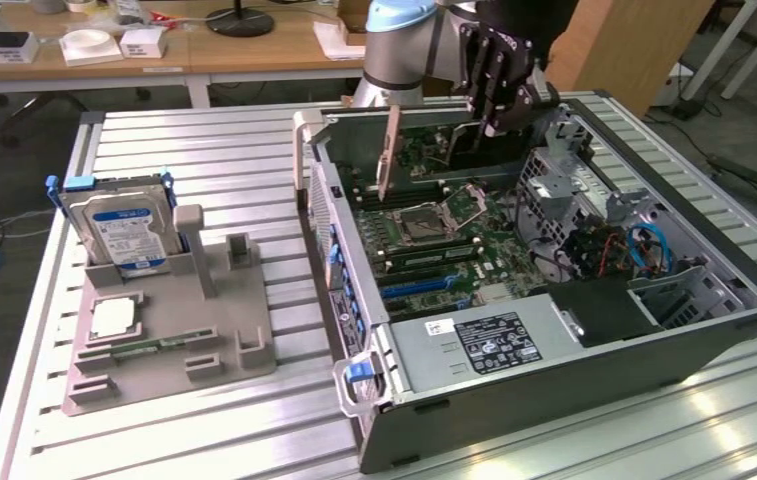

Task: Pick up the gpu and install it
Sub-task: 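Insert the gpu into the slot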

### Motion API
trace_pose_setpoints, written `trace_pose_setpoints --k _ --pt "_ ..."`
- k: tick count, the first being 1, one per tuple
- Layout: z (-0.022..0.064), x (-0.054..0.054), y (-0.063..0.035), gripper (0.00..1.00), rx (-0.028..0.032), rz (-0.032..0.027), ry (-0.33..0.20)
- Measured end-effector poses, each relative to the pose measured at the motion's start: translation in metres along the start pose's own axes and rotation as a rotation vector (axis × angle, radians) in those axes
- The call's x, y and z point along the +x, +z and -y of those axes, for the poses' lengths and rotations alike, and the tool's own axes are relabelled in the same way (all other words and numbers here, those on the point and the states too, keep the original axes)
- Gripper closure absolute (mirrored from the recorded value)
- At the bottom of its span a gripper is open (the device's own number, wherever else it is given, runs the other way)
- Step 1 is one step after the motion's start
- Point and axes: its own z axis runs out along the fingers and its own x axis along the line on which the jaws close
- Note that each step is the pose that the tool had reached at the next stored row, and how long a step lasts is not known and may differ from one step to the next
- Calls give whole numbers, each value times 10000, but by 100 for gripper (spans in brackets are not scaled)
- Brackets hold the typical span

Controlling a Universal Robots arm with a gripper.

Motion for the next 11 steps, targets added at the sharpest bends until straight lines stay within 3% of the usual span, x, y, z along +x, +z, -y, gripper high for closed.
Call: trace_pose_setpoints --k 11 --pt "65 5 52 74 20 -11 306"
